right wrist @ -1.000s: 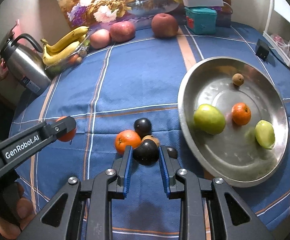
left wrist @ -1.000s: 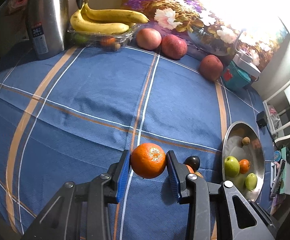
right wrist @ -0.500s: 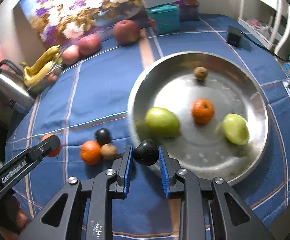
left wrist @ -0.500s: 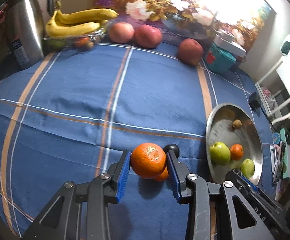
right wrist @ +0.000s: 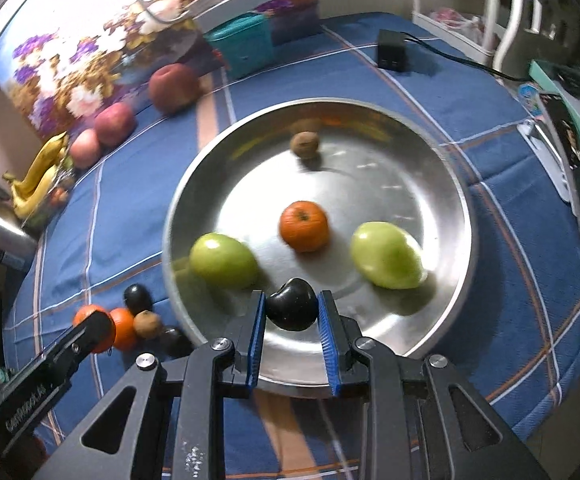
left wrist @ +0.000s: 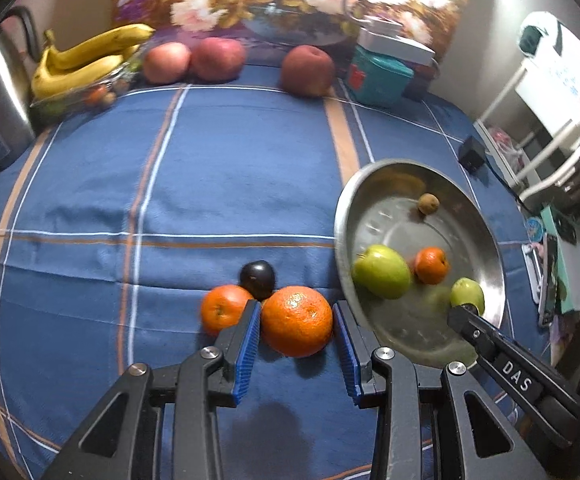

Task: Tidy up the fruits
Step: 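Carry the tangerine with the left tool while the right tool carries the plum to the plate, then open the left tool over the plate while the right tool releases the plum there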

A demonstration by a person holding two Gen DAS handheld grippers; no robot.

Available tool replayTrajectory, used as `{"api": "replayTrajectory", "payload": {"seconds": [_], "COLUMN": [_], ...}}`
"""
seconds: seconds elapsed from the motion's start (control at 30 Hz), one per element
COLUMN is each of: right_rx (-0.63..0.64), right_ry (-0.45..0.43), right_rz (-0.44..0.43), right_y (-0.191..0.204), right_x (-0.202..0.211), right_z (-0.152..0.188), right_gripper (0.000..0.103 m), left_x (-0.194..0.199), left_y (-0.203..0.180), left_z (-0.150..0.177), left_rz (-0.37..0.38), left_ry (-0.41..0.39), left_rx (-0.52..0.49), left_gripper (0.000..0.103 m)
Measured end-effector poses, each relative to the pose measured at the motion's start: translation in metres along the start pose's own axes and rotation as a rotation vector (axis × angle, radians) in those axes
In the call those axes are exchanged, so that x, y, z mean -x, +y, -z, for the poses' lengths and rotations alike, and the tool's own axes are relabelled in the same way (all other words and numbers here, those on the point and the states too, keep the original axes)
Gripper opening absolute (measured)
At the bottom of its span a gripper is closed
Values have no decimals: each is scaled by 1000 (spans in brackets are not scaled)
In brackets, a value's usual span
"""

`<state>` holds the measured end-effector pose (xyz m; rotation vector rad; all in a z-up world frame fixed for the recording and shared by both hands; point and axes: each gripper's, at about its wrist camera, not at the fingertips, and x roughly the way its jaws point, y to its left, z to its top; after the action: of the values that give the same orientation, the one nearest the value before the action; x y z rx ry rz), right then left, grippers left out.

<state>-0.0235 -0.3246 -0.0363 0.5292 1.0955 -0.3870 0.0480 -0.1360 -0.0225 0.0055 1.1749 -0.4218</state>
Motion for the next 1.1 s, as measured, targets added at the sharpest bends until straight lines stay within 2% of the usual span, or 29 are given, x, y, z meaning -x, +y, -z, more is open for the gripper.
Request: {"api": "replayTrajectory", "payload": {"seconds": [0.43,1.1], "right_rx": [-57,-91], "right_ry": [3,27], "right_rz": [43,44], "right_y": [-32,-48], "right_x": [0,-3], "right_z": [-2,2], "right_gripper": [27,27], "left_x": [-12,-34], "left_y": [-49,-67], "left_z": [7,4], "left_rz": [7,87], "left_ry": [-22,-18], "left_rx": [-144,-143], "left_gripper": [39,39]}}
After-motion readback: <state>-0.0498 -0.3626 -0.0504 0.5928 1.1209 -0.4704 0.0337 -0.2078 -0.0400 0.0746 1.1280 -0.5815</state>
